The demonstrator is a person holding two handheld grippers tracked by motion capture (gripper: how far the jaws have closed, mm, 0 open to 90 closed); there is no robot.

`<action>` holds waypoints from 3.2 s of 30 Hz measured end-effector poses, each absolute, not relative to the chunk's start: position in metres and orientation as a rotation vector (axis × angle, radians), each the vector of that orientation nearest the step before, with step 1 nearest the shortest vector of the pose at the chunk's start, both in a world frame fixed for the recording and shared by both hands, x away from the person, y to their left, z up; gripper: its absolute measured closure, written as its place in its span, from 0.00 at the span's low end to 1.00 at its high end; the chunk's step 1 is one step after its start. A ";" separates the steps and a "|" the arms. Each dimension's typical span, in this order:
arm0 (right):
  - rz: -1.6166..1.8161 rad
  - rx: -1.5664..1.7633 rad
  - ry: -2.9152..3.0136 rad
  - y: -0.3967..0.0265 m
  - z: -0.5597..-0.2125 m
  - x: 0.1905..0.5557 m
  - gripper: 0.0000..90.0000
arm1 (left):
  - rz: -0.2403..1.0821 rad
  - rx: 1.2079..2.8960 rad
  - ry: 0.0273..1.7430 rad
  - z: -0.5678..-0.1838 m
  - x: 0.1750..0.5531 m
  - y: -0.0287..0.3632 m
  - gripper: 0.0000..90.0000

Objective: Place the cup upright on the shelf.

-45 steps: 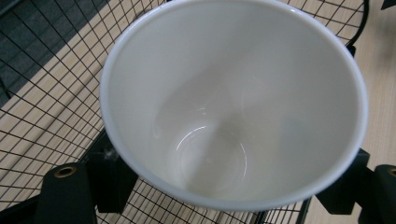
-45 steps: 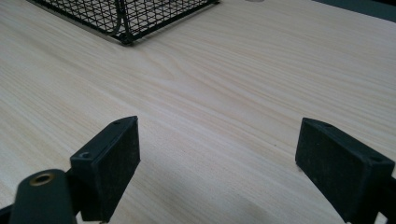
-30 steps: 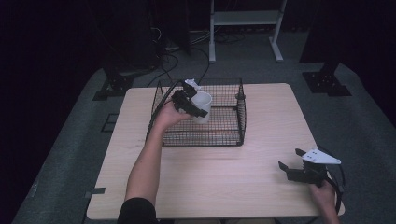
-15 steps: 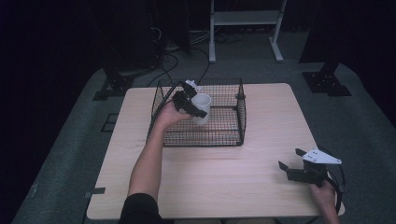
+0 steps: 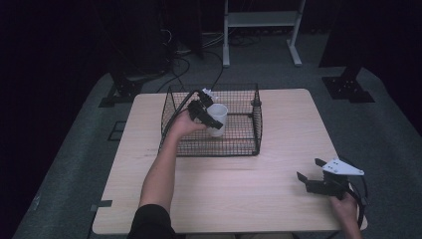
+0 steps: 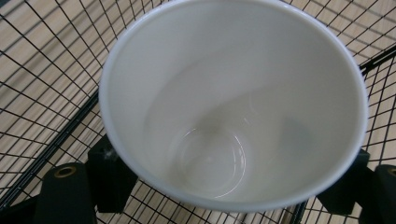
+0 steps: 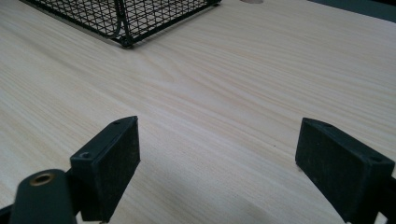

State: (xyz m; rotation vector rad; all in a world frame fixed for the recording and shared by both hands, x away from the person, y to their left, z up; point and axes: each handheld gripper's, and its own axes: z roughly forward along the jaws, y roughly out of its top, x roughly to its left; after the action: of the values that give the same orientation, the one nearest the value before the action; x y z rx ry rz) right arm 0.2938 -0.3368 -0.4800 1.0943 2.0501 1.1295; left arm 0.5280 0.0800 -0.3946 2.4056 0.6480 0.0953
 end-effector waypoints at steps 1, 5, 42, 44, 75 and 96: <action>1.131 1.094 2.049 -0.337 -0.480 0.294 0.15 | 0.080 2.406 0.653 -0.396 0.529 0.080 0.24; 1.131 1.096 2.048 -0.337 -0.480 0.294 0.15 | 0.070 2.415 0.654 -0.398 0.529 0.080 0.24; 1.135 1.096 2.048 -0.337 -0.480 0.294 0.15 | 0.045 2.449 0.675 -0.408 0.523 0.088 0.15; 1.134 1.094 2.050 -0.337 -0.480 0.294 0.15 | 0.052 2.429 0.675 -0.406 0.522 0.088 0.12; 1.132 1.091 2.054 -0.336 -0.480 0.293 0.15 | 0.201 2.354 0.640 -0.363 0.496 0.104 0.08; 1.133 1.092 2.057 -0.336 -0.480 0.294 0.15 | 0.263 2.309 0.623 -0.339 0.463 0.126 0.08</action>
State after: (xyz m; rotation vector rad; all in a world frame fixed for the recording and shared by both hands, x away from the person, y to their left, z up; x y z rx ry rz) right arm 0.2936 -0.3364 -0.4800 1.0917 2.0567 1.1332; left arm 0.4630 0.1256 -0.3395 2.3092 0.6229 0.2630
